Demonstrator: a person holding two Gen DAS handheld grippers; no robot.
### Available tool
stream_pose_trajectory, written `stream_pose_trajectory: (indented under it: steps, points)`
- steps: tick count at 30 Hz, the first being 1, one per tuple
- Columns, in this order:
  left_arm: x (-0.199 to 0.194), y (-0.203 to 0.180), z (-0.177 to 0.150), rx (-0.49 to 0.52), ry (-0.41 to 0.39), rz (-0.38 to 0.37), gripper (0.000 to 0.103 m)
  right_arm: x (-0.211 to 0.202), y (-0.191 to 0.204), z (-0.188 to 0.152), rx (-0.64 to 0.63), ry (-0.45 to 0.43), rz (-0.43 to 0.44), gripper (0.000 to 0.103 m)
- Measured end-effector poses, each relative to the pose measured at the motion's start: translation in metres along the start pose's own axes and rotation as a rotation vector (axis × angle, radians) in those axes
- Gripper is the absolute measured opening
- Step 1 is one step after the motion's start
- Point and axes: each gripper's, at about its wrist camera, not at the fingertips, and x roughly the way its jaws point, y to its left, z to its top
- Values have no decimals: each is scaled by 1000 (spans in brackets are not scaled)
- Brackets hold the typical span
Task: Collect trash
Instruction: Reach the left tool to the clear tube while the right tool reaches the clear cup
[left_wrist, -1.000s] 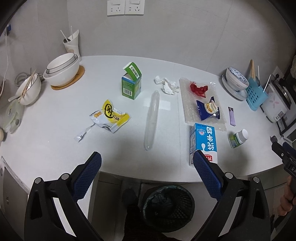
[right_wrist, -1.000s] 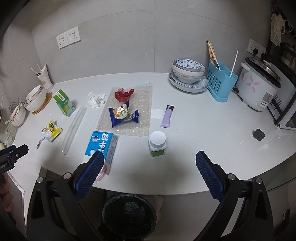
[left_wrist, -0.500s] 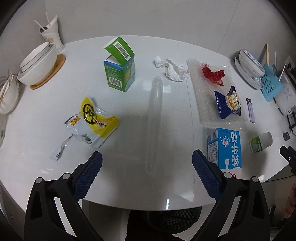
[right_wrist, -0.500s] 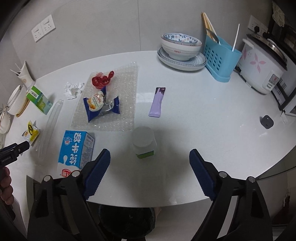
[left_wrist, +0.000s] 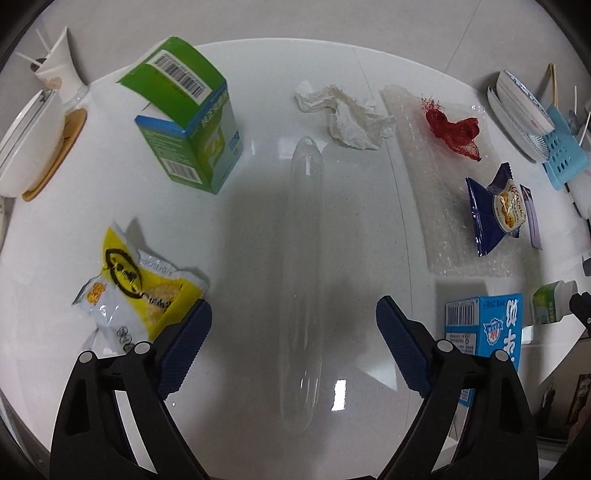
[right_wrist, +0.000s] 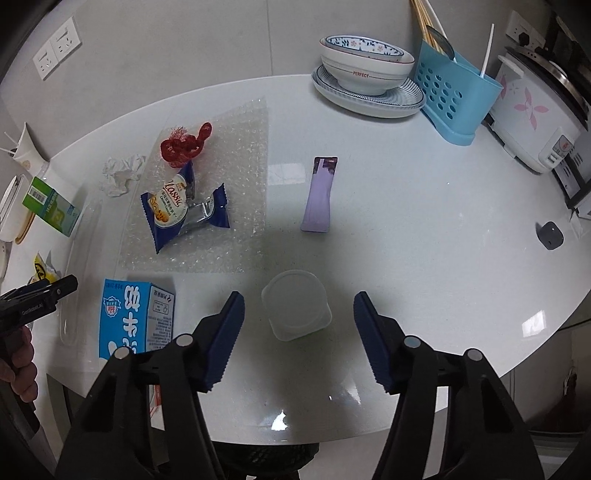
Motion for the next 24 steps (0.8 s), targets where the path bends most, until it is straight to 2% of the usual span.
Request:
stream_pose_trajectory:
  steps: [5,11,14,15,16,24]
  points:
    - [7,-6,8,27,16,-6,76,3,3,1,9,8,-10,50]
    - [12,-11,17,48,32,-13,61,6,6,4,17,17,-27,35]
    - [17,-12,20,47,54,-21,40,7,6,4,24,20,-38,35]
    - [19,-12,21,48,60,-20,30,7,7,5,27,22,-41,35]
    - [23,-16,24,51,61,-18,25,7,7,5,30,23,-44,35]
    - [12,-7,19,61,28,-80,25,1,12,3,57,21,-61,35]
